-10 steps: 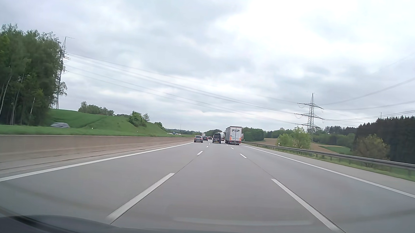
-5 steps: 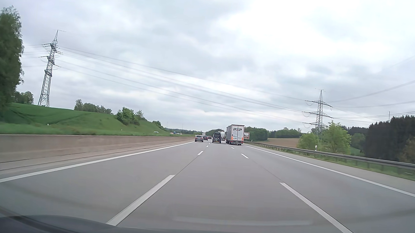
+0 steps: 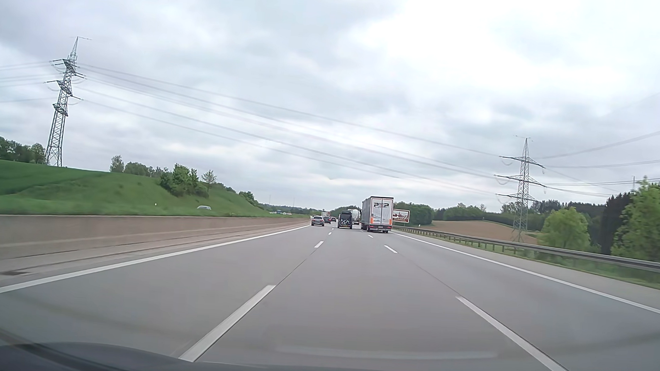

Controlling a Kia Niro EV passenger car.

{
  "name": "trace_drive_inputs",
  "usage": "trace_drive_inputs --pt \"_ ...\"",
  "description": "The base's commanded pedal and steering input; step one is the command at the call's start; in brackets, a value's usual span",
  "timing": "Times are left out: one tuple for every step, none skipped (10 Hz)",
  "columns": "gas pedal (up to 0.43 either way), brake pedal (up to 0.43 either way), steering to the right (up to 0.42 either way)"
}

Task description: Follow the waypoints while adhering to traffic rules and regulations

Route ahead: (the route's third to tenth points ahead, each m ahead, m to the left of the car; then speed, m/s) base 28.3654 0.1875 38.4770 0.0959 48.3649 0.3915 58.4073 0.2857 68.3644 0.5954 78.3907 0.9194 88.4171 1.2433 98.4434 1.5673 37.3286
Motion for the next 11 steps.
trace_drive_inputs --pt "0.319 0.0 -0.003" --pt "0.331 0.0 -0.003" --pt "0.319 0.0 -0.003" --pt "0.28 0.0 -0.003" --pt "0.228 0.0 -0.003" --pt "0.169 0.0 -0.003" --pt "0.15 0.0 -0.003" --pt "0.118 0.0 -0.003" --pt "0.079 0.0 -0.003" --pt "0.039 0.0 -0.003" --pt "0.008 0.0 -0.003"
